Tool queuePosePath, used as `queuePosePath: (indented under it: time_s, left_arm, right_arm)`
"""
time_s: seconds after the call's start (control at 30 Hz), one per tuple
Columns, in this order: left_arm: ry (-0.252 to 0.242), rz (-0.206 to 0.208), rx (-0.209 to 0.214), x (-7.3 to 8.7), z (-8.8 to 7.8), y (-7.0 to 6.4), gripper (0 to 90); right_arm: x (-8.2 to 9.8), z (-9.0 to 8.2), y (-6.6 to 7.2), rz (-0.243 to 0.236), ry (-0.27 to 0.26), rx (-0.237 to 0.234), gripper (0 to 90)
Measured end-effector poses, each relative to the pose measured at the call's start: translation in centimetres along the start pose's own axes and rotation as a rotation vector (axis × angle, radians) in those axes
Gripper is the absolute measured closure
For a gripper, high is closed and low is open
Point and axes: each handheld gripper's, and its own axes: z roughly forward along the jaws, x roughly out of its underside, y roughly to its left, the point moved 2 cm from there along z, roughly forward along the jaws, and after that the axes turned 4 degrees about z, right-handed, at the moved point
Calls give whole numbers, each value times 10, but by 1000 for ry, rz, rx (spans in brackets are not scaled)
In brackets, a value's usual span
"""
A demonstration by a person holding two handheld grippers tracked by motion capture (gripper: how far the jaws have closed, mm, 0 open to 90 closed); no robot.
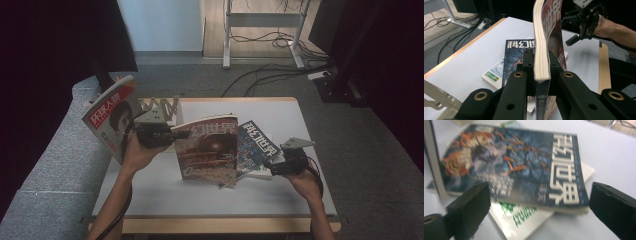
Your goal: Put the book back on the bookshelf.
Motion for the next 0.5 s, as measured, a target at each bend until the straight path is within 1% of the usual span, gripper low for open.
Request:
queuePosePath:
  time_s: [0.07,0.23,0.4,0.5]
  left_arm:
    - [1,1,5,0,0,0,825]
    - [5,-7,8,-1,0,0,829]
    - [-8,-11,5,0,0,0,834]
    - [-18,-17,11,1,0,1,835]
  right_arm:
    - [9,2,-2,5,20,14,0]
    - [29,8,-5,6,58,45,0]
    - [47,13,-5,20,75,50,0]
    - [54,16,-5,15,93,53,0]
